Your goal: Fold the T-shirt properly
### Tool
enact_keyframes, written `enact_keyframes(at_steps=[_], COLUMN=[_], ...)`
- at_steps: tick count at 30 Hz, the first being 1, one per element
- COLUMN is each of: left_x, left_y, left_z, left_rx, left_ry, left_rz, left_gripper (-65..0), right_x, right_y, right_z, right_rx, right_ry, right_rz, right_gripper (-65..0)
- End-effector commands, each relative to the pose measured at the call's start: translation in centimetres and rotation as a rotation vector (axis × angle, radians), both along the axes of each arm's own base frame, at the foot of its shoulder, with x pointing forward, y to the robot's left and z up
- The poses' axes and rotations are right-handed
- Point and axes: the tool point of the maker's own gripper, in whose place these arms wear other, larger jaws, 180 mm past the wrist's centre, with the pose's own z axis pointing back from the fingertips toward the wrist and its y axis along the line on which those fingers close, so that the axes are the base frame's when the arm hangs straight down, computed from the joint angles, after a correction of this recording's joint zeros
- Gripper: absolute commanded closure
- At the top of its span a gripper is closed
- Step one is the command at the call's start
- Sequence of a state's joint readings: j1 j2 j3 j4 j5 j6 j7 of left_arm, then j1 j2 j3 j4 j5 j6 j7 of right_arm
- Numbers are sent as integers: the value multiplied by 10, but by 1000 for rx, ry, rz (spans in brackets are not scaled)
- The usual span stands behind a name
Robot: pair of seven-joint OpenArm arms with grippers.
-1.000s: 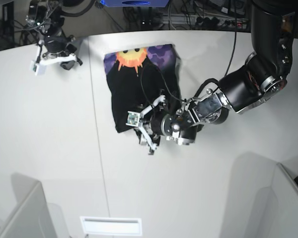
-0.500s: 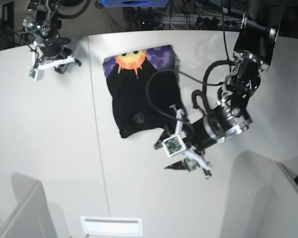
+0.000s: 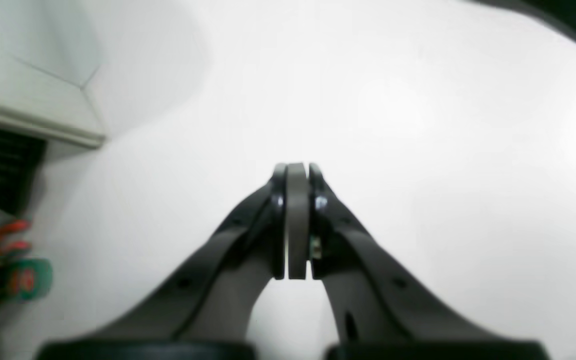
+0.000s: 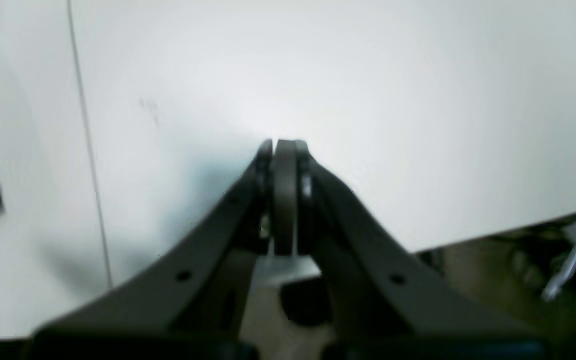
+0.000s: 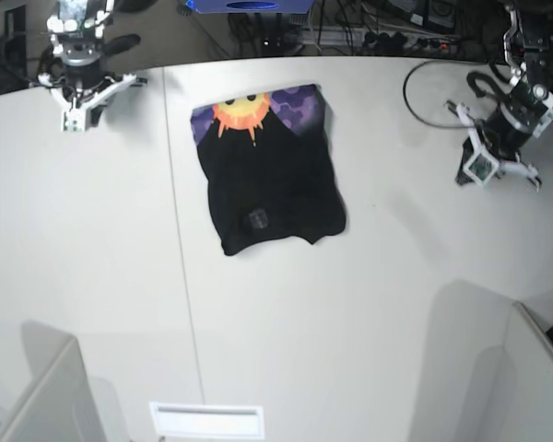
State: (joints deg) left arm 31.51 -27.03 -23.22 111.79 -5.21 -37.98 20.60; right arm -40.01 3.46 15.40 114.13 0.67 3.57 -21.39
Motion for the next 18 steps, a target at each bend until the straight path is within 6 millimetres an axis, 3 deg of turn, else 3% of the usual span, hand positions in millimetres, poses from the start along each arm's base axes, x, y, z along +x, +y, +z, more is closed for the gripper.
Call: enact_keyframes(at_steps=[1, 6, 13, 18], left_x=[-17, -94, -166, -211], left_y=[-1, -11, -14, -14], left_z=[1, -6, -29, -77], left_rx=[-21, -187, -222, -285], left_ry=[5, 43, 221, 379], left_rz=[-20, 7, 94, 178], left_gripper=[0, 0, 0, 0], right_x=[0, -29, -95, -143], right_y=[-3, -7, -15, -28], right_z=[11, 12, -12, -42], right_rx=[-38, -140, -222, -208], right_ry=[-41, -24, 224, 494], right_rz=[24, 87, 124, 36], right_gripper=[0, 0, 0, 0])
